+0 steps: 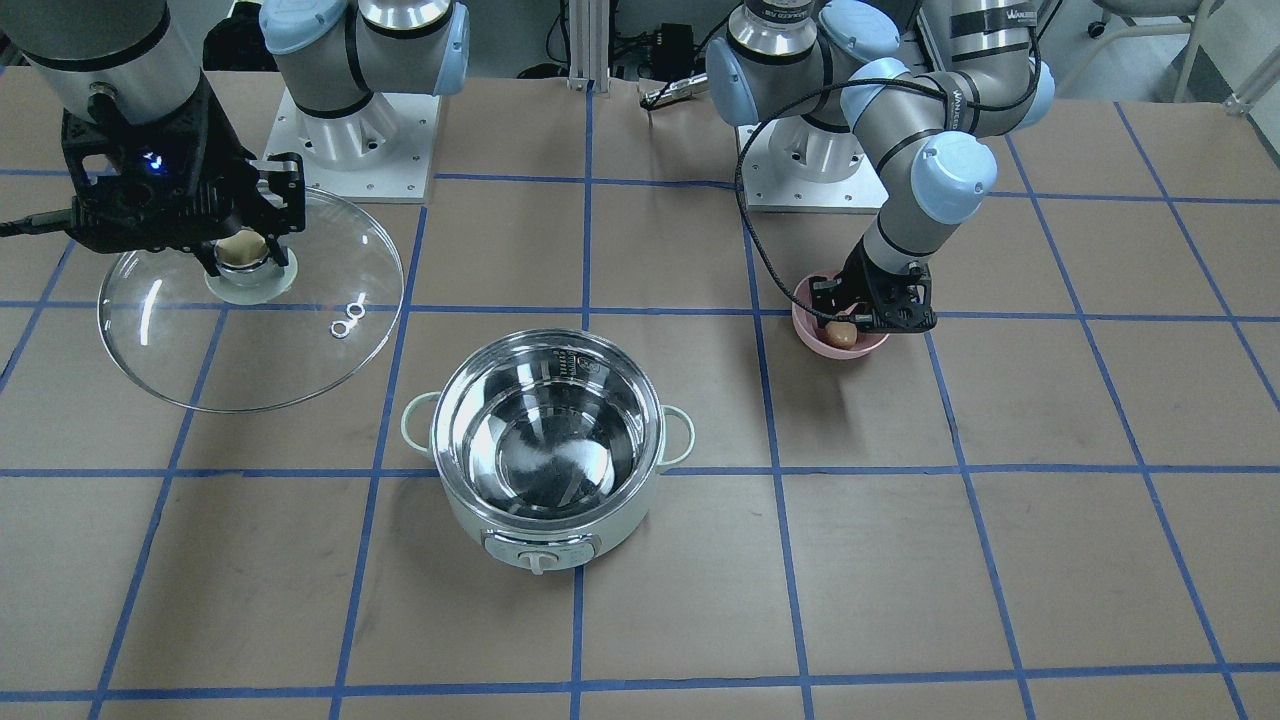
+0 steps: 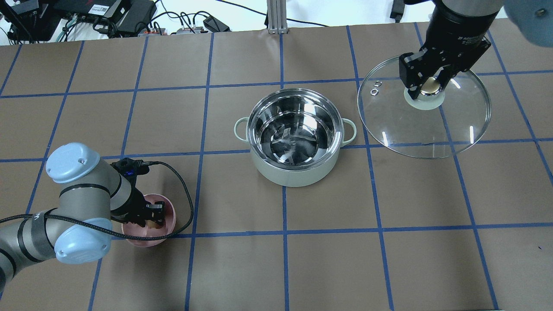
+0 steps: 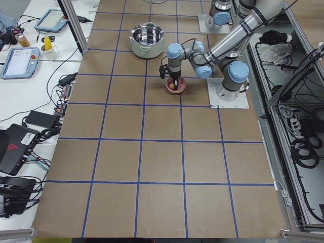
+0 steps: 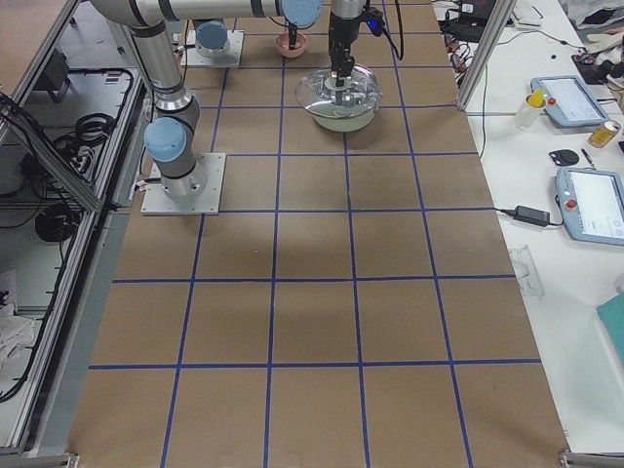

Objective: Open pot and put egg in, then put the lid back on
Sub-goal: 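Close the left gripper on the brown egg in the pink bowl, then lift the egg with the left gripper and carry it over the pot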

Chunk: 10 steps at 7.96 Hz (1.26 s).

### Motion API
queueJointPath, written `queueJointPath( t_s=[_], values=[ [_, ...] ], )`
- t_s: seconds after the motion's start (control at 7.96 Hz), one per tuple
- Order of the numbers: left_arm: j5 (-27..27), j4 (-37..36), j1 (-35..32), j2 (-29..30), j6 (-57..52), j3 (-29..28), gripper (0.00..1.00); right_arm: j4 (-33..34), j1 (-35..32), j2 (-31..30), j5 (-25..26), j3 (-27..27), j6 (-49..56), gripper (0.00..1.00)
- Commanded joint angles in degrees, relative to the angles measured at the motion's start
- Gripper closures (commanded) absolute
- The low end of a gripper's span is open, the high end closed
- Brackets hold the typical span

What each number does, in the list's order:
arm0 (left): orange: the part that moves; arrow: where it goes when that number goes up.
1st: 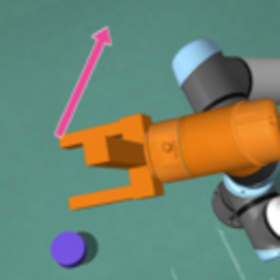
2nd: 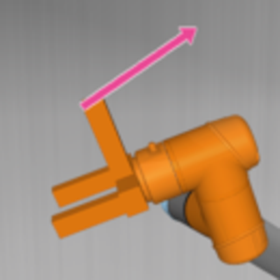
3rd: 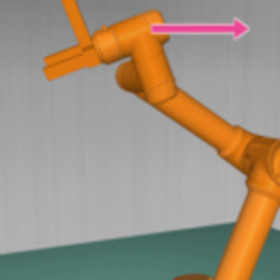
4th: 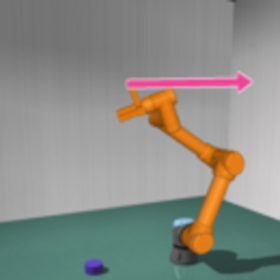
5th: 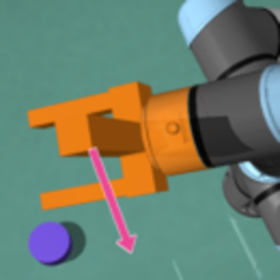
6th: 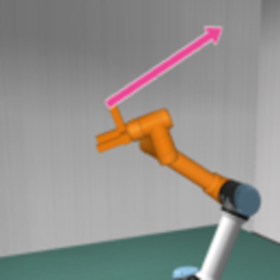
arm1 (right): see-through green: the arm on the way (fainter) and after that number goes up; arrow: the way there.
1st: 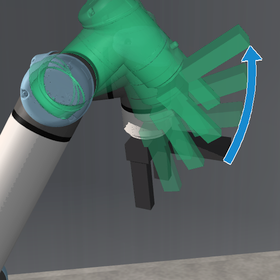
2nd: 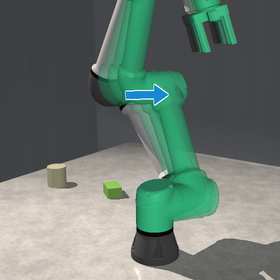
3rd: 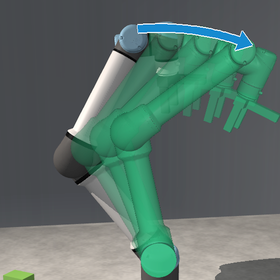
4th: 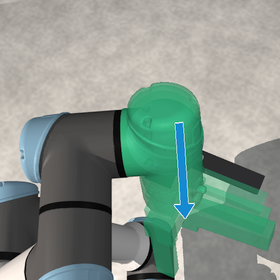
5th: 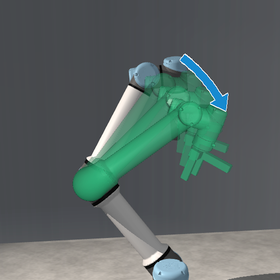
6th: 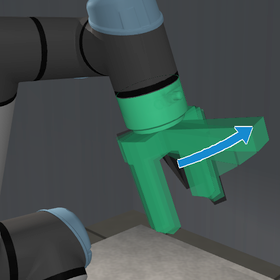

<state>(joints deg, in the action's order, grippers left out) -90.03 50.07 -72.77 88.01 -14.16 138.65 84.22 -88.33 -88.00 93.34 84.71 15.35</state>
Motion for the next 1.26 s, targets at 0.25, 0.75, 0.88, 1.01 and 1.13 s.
queueJointPath(
  t_s=[0.25, 0.75, 0.88, 1.01, 1.13],
  values=[
    [-0.8, 12.5, 0.0, -1.3, -0.1, -7.4, 0.87, 0.0, 0.0, 0.0, 0.0, 0.1, -0.1, 1.00],
    [-1.0, 24.4, 0.0, -2.1, 0.4, -18.7, 0.87, -0.1, 0.0, -0.1, 0.0, 0.2, 0.0, 1.00],
    [-0.5, 23.9, -0.1, -2.5, 0.9, -18.9, 0.87, -0.1, 0.0, -0.1, 0.0, 0.2, -0.1, 1.00],
    [1.0, 23.7, -1.2, -2.3, 1.9, -20.4, 0.87, -0.1, 0.0, -0.1, 0.0, 0.2, 0.0, 1.00],
    [2.0, 24.2, -4.5, -2.4, 4.1, -24.0, 0.86, -0.1, 0.0, -0.1, 0.0, 0.3, 0.0, 1.00]
  ],
)
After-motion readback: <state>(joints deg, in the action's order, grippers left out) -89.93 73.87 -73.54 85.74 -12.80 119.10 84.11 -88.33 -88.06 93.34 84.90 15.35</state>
